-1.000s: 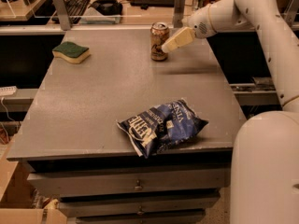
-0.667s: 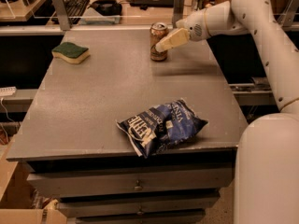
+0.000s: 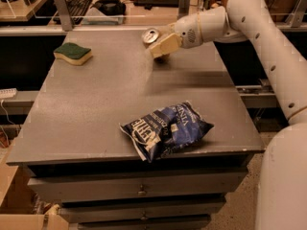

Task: Knock orange can over

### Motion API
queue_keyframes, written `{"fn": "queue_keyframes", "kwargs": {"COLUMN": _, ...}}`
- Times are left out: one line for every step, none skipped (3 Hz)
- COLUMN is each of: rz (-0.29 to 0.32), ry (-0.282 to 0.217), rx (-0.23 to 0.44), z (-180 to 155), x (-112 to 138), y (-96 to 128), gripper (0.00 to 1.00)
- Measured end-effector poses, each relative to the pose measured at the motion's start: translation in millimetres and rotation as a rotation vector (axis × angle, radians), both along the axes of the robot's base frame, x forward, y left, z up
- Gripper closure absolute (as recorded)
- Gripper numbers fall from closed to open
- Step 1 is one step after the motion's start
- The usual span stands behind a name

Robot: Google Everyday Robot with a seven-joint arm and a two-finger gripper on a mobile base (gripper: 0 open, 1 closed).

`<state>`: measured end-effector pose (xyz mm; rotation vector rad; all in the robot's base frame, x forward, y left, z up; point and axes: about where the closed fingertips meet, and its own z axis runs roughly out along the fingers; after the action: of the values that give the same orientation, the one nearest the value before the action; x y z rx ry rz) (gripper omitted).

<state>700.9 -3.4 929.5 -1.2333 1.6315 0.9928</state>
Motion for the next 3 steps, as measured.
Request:
{"fn": "queue_keyframes", "kwargs": {"rz": 0.109, "ry": -0.025, "rx": 0.035, "z": 18, "x": -35, "y": 19, "gripper": 0.00}}
{"fn": "queue_keyframes", "kwargs": {"rz": 0.173, "ry": -0.033, "rx": 0.047, "z": 26, "x": -60, "y": 28, "gripper": 0.00}}
{"fn": "queue_keyframes", "kwargs": {"rz": 0.158, "ry": -0.046, "rx": 0.034, "z": 29, "x": -67, "y": 14, "gripper": 0.00}}
